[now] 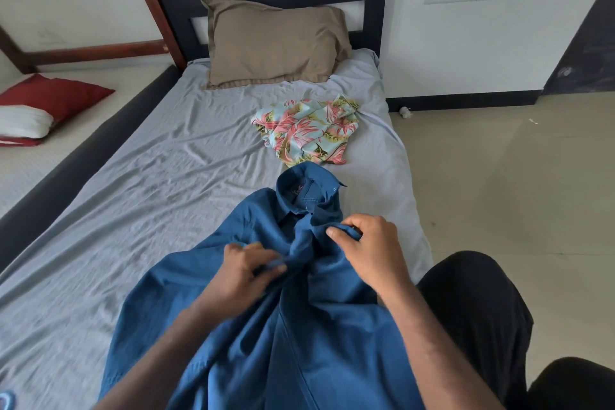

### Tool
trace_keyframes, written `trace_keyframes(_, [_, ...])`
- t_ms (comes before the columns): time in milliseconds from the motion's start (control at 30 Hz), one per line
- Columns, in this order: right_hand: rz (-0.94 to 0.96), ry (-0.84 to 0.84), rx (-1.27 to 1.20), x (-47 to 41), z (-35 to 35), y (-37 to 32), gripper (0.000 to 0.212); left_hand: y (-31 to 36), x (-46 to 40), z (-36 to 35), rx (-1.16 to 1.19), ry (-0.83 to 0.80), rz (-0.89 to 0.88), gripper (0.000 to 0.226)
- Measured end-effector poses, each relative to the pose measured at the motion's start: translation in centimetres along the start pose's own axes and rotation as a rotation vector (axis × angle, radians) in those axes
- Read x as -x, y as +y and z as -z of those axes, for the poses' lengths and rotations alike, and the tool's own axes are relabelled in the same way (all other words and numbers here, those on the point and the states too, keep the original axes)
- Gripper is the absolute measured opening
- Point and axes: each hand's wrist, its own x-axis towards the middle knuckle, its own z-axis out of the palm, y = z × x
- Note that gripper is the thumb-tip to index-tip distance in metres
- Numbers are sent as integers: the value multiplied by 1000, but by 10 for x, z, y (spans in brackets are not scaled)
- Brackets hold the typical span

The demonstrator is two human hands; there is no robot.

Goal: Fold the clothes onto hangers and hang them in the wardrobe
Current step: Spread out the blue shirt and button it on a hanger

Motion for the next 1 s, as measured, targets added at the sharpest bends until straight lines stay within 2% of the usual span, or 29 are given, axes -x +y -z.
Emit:
trace_keyframes(67, [12, -213, -30, -16, 21, 2, 16, -3, -16, 25, 247, 102, 159, 22])
trace_keyframes(133, [-3, -449, -112, -28, 43, 4, 10, -3, -32, 54, 445, 109, 200, 32])
trace_keyframes(233, [-35, -596, -140, -41, 68, 6, 4, -5, -49, 85, 749, -110, 216, 21])
trace_keyframes(300, [-51, -560, -108, -48, 73, 8, 5, -4, -56, 94, 822, -255, 283, 44])
trace_keyframes(333, [-62, -511, -90, -49, 73, 9, 6, -3, -57, 95, 840, -312, 304, 53])
trace_keyframes(400, [-88, -429, -87, -49, 68, 9, 9, 5, -59, 95, 811, -359, 353, 57])
trace_keyframes(467, [-124, -416, -97, -48, 64, 7, 13, 9, -64, 93, 566, -411, 331, 47])
trace_keyframes(533, [-157, -448, -47, -51, 62, 2, 18, 4, -72, 90, 311, -444, 301, 27])
trace_keyframes(600, [-189, -447, -2, -63, 60, -4, 19, 2, -88, 89, 143, -329, 314, 20])
trace_keyframes(667, [-208, -328, 7, -82, 53, -14, 21, 11, -110, 92, 19, -64, 333, 19])
trace_keyframes(700, [-188, -216, 22, -93, 49, -19, 24, 19, -121, 94, -9, 77, 323, 19])
trace_keyframes(767, [-65, 122, 43, -110, 43, -35, 22, 38, -144, 101, 8, 307, 308, 18])
trace_keyframes(833, [73, 444, -7, -110, 40, -54, 18, 50, -155, 105, 62, 467, 317, 15])
trace_keyframes(867, [102, 526, -27, -105, 38, -58, 18, 55, -153, 102, 91, 502, 327, 13])
trace_keyframes(900, [92, 541, -18, -96, 34, -59, 19, 59, -146, 96, 121, 506, 341, 12])
trace_keyframes(933, [50, 489, 22, -84, 28, -56, 21, 62, -134, 86, 151, 484, 361, 12])
trace_keyframes(1000, [-84, 236, 129, -58, 12, -42, 22, 67, -102, 55, 228, 405, 467, 15])
